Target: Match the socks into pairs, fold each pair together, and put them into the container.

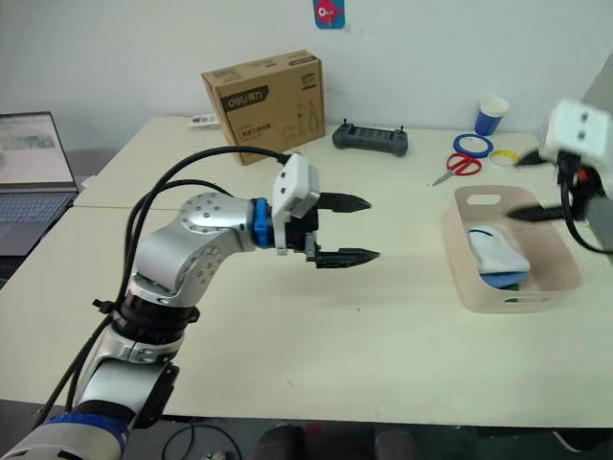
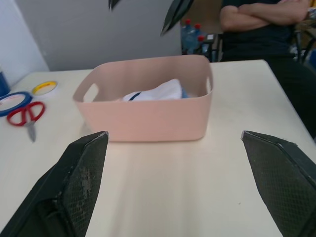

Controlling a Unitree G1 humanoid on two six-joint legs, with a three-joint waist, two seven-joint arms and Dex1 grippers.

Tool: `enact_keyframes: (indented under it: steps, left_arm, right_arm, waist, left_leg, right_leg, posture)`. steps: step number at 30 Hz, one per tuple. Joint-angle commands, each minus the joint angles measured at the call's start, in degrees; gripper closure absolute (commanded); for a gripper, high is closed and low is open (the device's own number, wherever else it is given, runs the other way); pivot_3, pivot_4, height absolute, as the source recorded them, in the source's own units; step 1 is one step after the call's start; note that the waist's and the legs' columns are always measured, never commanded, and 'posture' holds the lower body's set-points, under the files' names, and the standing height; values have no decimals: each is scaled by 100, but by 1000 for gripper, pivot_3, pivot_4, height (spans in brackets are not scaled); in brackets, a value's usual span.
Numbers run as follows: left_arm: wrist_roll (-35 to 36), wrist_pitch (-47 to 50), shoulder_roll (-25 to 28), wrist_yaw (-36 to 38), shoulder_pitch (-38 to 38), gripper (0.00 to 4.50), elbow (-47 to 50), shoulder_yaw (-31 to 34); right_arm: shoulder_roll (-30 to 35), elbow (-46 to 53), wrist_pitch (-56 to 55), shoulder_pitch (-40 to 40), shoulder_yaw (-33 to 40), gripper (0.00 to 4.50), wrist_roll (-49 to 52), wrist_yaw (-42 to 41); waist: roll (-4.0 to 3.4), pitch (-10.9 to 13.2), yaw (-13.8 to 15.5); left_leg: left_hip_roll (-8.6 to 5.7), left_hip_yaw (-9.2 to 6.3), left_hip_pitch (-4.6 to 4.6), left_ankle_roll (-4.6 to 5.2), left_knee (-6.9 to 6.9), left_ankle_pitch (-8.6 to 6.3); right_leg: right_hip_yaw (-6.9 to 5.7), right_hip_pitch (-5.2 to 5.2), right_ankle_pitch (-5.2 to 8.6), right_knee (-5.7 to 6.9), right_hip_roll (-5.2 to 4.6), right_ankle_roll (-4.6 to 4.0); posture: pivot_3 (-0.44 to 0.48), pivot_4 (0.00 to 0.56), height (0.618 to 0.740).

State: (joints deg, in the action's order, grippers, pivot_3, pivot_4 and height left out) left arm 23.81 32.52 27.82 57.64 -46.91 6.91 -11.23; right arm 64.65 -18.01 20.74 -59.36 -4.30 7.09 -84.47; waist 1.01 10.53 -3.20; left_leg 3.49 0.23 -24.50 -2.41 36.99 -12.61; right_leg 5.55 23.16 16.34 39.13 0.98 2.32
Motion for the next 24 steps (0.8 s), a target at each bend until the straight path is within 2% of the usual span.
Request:
enact_keyframes:
  steps: [1, 3, 6, 7, 10, 16, 20, 24]
  left_arm:
    - [-208, -345, 128, -510, 261, 0, -132, 594]
    - [-379, -534, 141, -1018, 600, 0, -193, 941]
    - [-381, -525, 88, -1436, 1045, 0, -32, 1235]
    - [-447, -620, -44, -1771, 1316, 0, 67, 1383]
    - [-728, -1050, -520, -2693, 2165, 0, 367, 1663]
    - [-1313, -1691, -1297, -3939, 3501, 0, 636, 1792]
    - [-1898, -1945, -1537, -4523, 4008, 0, 569, 1538]
    - [-2159, -1956, -1644, -4612, 4379, 0, 518, 1211]
  right_arm:
    - [-954, 552, 623, 82, 554, 30, 759, 799]
    - [-1916, 934, 838, 450, 904, 30, 992, 1843]
    - [-2766, 1556, 889, 1090, 1020, 30, 1021, 2791]
    - [-3264, 1770, 677, 1442, 949, 30, 764, 3504]
    - [-4380, 2309, 232, 2428, 599, 30, 225, 4924]
    - [-5287, 2563, -562, 3861, 182, 30, -700, 6472]
    - [-5578, 2417, -972, 4400, 70, 30, -829, 6864]
    - [-5703, 2350, -1155, 4714, -59, 30, -927, 7019]
  waist:
    - [1, -1, -40]
    - [7, -1, -49]
    - [8, 0, 6]
    - [8, 1, 57]
    - [9, -4, 141]
    - [11, -4, 187]
    - [15, -7, 146]
    - [24, -22, 115]
  left_leg:
    - [4, 0, 3, 0, 2, 0]
    - [3, 2, 6, 0, 2, 1]
    - [4, -7, 7, -2, 7, 3]
    - [3, -8, 7, -2, 9, 3]
    - [2, -7, -3, -8, 11, 5]
    - [-8, 1, -14, -21, 12, 13]
    - [-7, 4, 3, -21, 8, 13]
    - [-3, 6, 18, -21, 0, 12]
  right_leg:
    - [2, -3, -2, 4, 2, -3]
    - [7, 0, -3, 25, 1, -3]
    - [-4, 7, -2, 62, 1, -3]
    - [-6, 8, -1, 69, 1, -2]
    - [-9, 16, 4, 72, -3, 3]
    - [-5, 22, 1, 67, -17, 3]
    - [1, 13, -4, 63, -8, 6]
    - [4, 4, -3, 62, -3, 6]
  posture:
    - [0, 150, 740]
    - [0, 150, 740]
    - [0, 150, 740]
    - [0, 150, 740]
    - [0, 150, 740]
    - [0, 150, 740]
    - [0, 150, 740]
    - [0, 150, 740]
